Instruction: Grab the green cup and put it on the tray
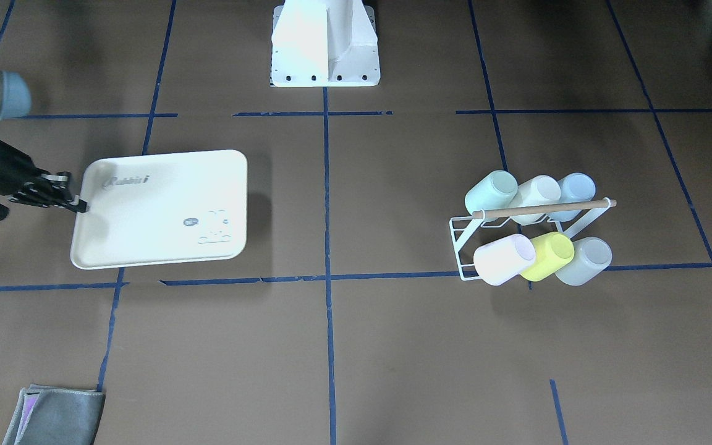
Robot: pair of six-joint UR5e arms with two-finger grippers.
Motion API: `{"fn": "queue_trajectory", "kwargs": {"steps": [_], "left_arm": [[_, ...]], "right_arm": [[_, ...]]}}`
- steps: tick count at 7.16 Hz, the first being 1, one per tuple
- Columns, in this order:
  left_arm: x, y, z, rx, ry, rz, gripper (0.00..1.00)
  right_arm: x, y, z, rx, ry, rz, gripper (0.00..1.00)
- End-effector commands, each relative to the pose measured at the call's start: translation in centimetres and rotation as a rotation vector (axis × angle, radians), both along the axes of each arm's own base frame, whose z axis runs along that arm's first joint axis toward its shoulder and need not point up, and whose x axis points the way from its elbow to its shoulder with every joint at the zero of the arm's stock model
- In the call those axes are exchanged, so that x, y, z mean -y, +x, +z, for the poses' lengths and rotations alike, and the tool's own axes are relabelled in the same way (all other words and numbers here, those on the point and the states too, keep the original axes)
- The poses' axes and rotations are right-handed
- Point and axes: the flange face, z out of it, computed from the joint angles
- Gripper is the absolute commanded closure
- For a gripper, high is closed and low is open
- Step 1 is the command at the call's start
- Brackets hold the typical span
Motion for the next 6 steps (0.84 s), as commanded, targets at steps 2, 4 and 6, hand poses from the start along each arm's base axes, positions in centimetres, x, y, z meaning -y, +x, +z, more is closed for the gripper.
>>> {"fn": "queue_trajectory", "kwargs": {"steps": [2, 4, 6], "left_arm": [[-0.1, 0.0, 0.2, 0.0, -0.004, 0.0, 0.0], [-0.1, 0.1, 0.2, 0.0, -0.005, 0.001, 0.0], [0.0, 0.1, 0.3, 0.0, -0.004, 0.002, 0.0]], "right_arm": [[-1.0, -9.9, -10.8, -0.003, -0.061, 0.03, 1.0], [-4.1, -17.0, -15.3, -0.078, -0.035, 0.052, 1.0], [-8.1, -23.0, -16.3, -0.108, -0.003, 0.077, 1.0]]}}
